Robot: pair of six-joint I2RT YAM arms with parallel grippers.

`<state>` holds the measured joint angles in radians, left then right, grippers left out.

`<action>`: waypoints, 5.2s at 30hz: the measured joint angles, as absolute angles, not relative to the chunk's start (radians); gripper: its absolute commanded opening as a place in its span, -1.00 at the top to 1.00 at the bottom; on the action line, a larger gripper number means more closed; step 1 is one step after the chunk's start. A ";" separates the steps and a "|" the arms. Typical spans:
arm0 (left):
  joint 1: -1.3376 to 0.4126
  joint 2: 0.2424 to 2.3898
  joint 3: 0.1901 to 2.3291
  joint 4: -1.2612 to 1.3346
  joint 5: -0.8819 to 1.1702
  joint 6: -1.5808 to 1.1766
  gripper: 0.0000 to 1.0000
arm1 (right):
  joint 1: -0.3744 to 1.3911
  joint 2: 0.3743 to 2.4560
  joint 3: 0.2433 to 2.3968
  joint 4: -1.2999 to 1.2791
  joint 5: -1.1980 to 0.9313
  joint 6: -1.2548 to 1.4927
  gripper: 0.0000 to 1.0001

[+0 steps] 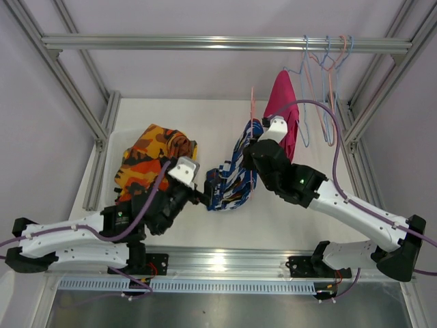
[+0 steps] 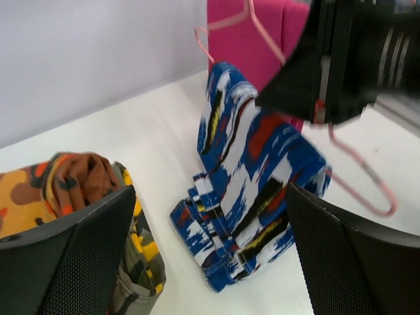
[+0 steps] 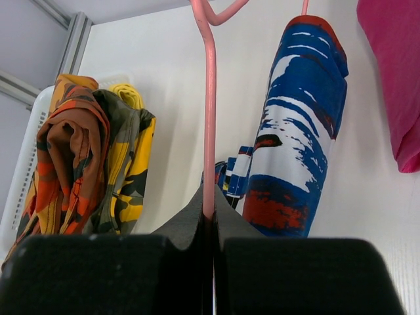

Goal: Remove the trousers from the hanger

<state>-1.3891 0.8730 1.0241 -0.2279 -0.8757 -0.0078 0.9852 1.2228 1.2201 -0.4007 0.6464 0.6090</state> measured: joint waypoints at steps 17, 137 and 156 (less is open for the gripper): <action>-1.451 0.875 0.518 0.476 -0.809 0.190 -0.87 | 0.955 1.243 1.272 -0.432 0.557 0.655 1.00; -1.154 1.270 0.587 0.902 -0.731 0.219 0.99 | 0.977 1.058 0.954 -0.277 0.416 0.858 1.00; -1.153 0.913 0.957 0.426 -0.754 0.299 0.99 | 0.966 1.214 0.834 -0.131 0.479 0.789 1.00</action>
